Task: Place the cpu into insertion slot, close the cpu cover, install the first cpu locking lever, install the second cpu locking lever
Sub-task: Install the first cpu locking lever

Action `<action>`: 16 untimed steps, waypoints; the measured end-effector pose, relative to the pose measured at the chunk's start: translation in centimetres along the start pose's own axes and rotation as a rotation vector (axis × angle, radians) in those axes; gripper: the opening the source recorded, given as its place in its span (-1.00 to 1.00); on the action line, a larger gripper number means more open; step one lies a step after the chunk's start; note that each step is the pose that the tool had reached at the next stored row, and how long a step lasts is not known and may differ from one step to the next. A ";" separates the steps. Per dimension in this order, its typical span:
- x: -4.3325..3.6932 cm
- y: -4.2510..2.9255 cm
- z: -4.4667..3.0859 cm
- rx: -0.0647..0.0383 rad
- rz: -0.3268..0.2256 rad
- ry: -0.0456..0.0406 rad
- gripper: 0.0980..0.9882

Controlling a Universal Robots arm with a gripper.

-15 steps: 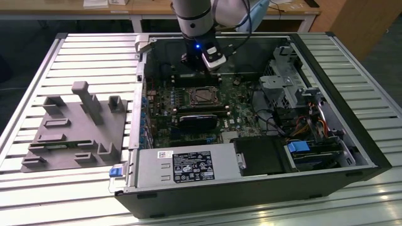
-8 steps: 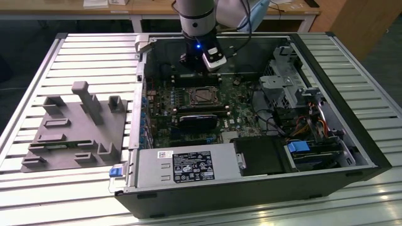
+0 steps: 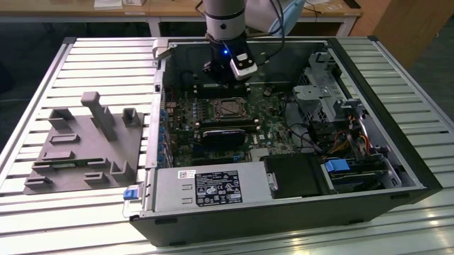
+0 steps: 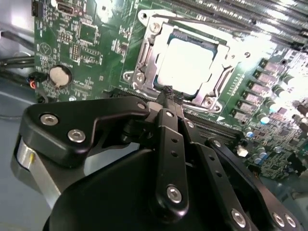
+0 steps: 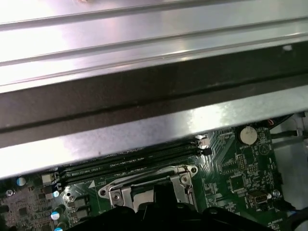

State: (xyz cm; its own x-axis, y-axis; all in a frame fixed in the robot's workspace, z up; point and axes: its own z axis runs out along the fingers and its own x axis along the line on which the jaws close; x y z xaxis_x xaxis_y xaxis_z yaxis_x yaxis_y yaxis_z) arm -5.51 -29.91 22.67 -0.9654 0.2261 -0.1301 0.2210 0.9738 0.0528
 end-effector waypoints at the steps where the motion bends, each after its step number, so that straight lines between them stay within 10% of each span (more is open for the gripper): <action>1: -0.02 -0.04 0.00 0.003 0.000 -0.0003 -0.99; 8: -0.22 -0.75 0.07 0.012 0.004 0.0061 -0.99; 16: -0.47 -1.97 0.29 0.020 0.011 0.0357 -0.99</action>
State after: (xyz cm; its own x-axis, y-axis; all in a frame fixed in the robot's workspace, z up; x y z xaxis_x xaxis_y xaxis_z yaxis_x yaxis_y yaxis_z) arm -5.45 -31.92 22.34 -0.9671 0.2364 -0.0942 0.2342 0.9716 0.0340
